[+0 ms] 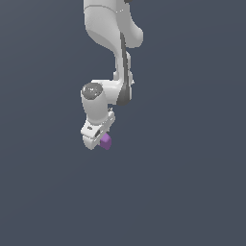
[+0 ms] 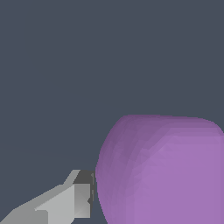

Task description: Pick up the object and move it to a goal position.

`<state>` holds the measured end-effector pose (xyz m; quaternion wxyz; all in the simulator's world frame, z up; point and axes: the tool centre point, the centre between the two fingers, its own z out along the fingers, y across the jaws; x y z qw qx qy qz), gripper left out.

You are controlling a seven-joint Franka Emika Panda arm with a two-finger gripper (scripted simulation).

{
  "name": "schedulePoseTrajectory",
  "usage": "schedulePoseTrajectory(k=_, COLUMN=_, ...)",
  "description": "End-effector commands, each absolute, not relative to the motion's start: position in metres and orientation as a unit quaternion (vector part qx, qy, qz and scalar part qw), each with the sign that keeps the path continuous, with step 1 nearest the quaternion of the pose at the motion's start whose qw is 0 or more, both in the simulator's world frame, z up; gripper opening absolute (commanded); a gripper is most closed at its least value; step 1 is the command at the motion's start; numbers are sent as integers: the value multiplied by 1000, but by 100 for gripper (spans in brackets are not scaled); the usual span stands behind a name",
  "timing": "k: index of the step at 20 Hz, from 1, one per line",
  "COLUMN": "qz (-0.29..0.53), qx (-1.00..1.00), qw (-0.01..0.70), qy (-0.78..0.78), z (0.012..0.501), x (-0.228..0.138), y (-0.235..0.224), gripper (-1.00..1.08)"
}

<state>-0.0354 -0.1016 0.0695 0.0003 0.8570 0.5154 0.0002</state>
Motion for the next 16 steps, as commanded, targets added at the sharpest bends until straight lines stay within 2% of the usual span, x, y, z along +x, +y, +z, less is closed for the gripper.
schedulePoseTrajectory(k=1, qz=1, qx=857, qw=1, qy=515, z=76, x=-36, y=-101, gripper=-100)
schedulePoseTrajectory(k=8, qz=0, qx=857, qw=1, qy=516, z=113, x=-43, y=-98, gripper=-100)
schedulePoseTrajectory(k=16, qz=0, qx=857, qw=1, qy=516, z=187, x=-57, y=-91, gripper=-100)
